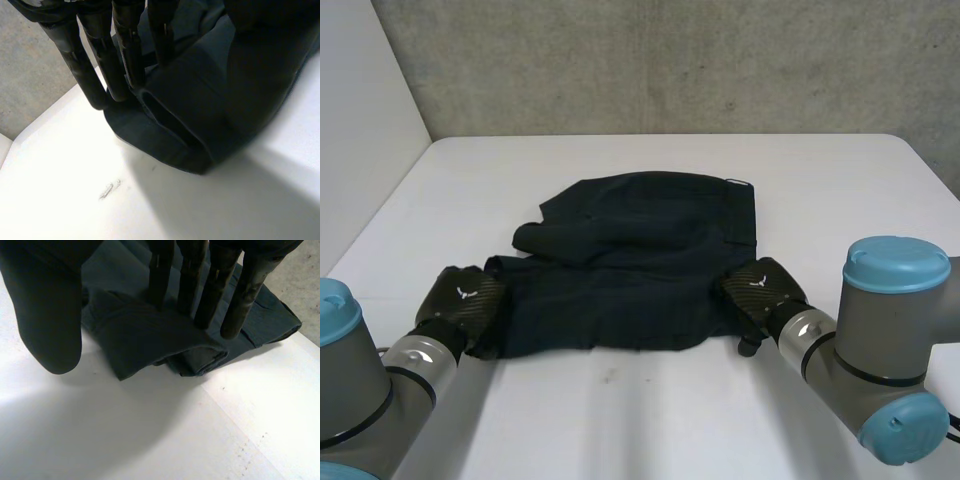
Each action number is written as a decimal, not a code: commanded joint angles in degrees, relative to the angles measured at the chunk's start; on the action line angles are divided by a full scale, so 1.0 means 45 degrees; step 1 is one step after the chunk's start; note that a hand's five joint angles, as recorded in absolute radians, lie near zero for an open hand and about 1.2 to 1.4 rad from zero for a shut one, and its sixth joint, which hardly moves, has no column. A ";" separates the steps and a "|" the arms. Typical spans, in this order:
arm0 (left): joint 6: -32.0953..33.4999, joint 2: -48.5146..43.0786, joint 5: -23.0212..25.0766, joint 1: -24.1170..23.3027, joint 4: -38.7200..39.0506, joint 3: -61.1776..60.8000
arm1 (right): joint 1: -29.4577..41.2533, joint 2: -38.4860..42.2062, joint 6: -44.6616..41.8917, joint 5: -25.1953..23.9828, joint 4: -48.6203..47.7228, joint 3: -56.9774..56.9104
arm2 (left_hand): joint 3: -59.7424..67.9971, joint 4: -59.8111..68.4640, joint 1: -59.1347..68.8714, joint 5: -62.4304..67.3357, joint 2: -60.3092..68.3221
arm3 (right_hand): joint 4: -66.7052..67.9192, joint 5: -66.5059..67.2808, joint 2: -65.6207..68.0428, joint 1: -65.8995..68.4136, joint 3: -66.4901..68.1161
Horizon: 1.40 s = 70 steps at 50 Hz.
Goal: Fold the shorts.
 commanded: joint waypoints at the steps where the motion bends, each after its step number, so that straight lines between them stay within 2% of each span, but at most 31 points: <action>1: 0.0001 0.0130 0.0024 -0.0020 0.0065 -0.0149 | 0.0004 0.0403 0.0021 -0.0039 -0.0177 -0.0401 | -0.1843 -0.1797 -0.1817 -0.1798 -0.1797 | 0.6552 0.6588 0.6722 0.7727 0.6474; 3: 0.0001 0.0343 0.0005 -0.0020 0.0085 -0.0246 | 0.0004 0.0423 0.0021 -0.0039 -0.0392 -0.0440 | -0.3071 -0.3025 -0.3046 -0.3026 -0.3025 | 1.0885 1.0921 1.1054 1.2060 1.0806; 4: 0.0001 0.0442 0.0024 -0.0020 0.0085 -0.0305 | 0.0004 0.0403 0.0021 -0.0039 -0.0470 -0.0440 | -0.3376 -0.3330 -0.3350 -0.3330 -0.3330 | 1.1257 1.1293 1.1427 1.2432 1.1179; 7: -0.0077 0.0967 0.0141 -0.0001 0.0143 -0.0597 | -0.0035 0.0248 0.0158 -0.0019 -0.0529 -0.0402 | -0.4758 -0.4713 -0.4733 -0.4713 -0.4713 | 1.1261 1.1297 1.1431 1.2436 1.1183; 9: -0.0058 0.1164 0.0161 -0.0001 0.0260 -0.0773 | -0.0035 0.0169 0.0178 0.0000 -0.0510 -0.0362 | -0.4725 -0.4679 -0.4699 -0.4680 -0.4679 | 1.1261 1.1297 1.1431 1.2436 1.1183; 13: 0.0001 0.1750 0.0472 -0.0020 0.0767 -0.1437 | -0.0035 -0.0337 0.0256 0.0040 -0.0393 -0.0168 | -0.3644 -0.3598 -0.3619 -0.3599 -0.3598 | 1.1261 1.1297 1.1431 1.2436 1.1183; 18: 0.0176 0.1947 0.1623 -0.0001 0.1548 -0.2101 | -0.0054 -0.0924 0.0275 0.0020 -0.0295 0.0203 | -0.2337 -0.2292 -0.2312 -0.2292 -0.2292 | 1.1261 1.1297 1.1431 1.2436 1.1183; 39: 0.1993 -0.0455 0.1724 0.0488 0.1999 -0.1224 | 0.0004 -0.1218 0.0256 0.0020 0.0174 0.0458 | -0.0241 -0.0195 -0.0216 -0.0196 -0.0195 | 1.1261 1.1297 1.1431 1.2436 1.1183; 40: 0.2013 -0.0552 0.1704 0.0488 0.1999 -0.1165 | 0.0004 -0.1218 0.0256 0.0020 0.0174 0.0458 | 0.0131 0.0177 0.0157 0.0176 0.0177 | 1.1261 1.1297 1.1431 1.2436 1.1183; 42: 0.2052 -0.0729 0.1704 0.0507 0.2019 -0.1009 | 0.0004 -0.1237 0.0256 0.0020 0.0174 0.0458 | 0.2628 0.2674 0.2654 0.2674 0.2674 | 1.1261 1.1297 1.1431 1.2436 1.1183; 43: 0.2052 -0.0749 0.1704 0.0507 0.1999 -0.0951 | -0.0015 -0.1237 0.0256 0.0020 0.0174 0.0458 | 0.4231 0.4276 0.4256 0.4276 0.4276 | 1.1261 1.1297 1.1431 1.2436 1.1183; 44: 0.2052 -0.0749 0.1684 0.0507 0.1980 -0.0815 | 0.0004 -0.1257 0.0237 0.0020 0.0174 0.0458 | 0.7466 0.7512 0.7492 0.7511 0.7512 | 1.1261 1.1297 1.1431 1.2436 1.1183; 45: 0.2052 -0.0749 0.1684 0.0507 0.1960 -0.0775 | -0.0015 -0.1257 0.0236 0.0020 0.0193 0.0458 | 0.8979 0.9025 0.9004 0.9024 0.9025 | 1.1261 1.1297 1.1431 1.2436 1.1183; 46: 0.2032 -0.0710 0.1684 0.0488 0.1960 -0.0736 | -0.0015 -0.1257 0.0217 0.0020 0.0193 0.0458 | 1.0099 1.0145 1.0125 1.0144 1.0145 | 1.1261 1.1297 1.1431 1.2436 1.1183; 48: 0.1935 -0.0535 0.1704 0.0449 0.1785 -0.0657 | -0.0035 -0.1296 0.0158 0.0020 0.0193 0.0438 | 1.0111 1.0156 1.0136 1.0156 1.0156 | 1.1261 1.1297 1.1431 1.2436 1.1183; 52: 0.1856 0.0908 0.1684 0.0429 0.1453 -0.0852 | -0.0035 -0.1899 0.0022 0.0040 0.0330 0.0360 | 1.0111 1.0156 1.0136 1.0156 1.0156 | 1.1261 1.1297 1.1431 1.2436 1.1183; 56: 0.1545 0.2607 0.1567 0.0234 0.0439 -0.1048 | -0.0054 -0.3363 -0.0270 0.0020 0.1031 0.0166 | 1.0111 1.0156 1.0136 1.0156 1.0156 | 1.1261 1.1297 1.1431 1.2436 1.1183; 62: 0.0529 0.5361 0.1548 0.0175 -0.2021 -0.0775 | -0.0054 -0.5237 -0.1713 0.0000 0.4072 -0.0886 | 1.0111 1.0156 1.0136 1.0156 1.0156 | 1.1261 1.1297 1.1431 1.2436 1.1183; 66: 0.0139 0.7409 0.1548 0.0195 -0.4205 0.0665 | -0.0035 -0.6099 -0.2030 0.0040 0.5309 -0.2234 | 1.0111 1.0156 1.0136 1.0156 1.0156 | 1.1261 1.1297 1.1431 1.2436 1.1183; 70: -0.0154 0.8331 0.1528 0.0195 -0.4758 0.2014 | -0.0054 -0.6783 -0.1951 0.0078 0.5564 -0.3446 | 1.0111 1.0156 1.0136 1.0156 1.0156 | 1.1261 1.1297 1.1431 1.2436 1.1183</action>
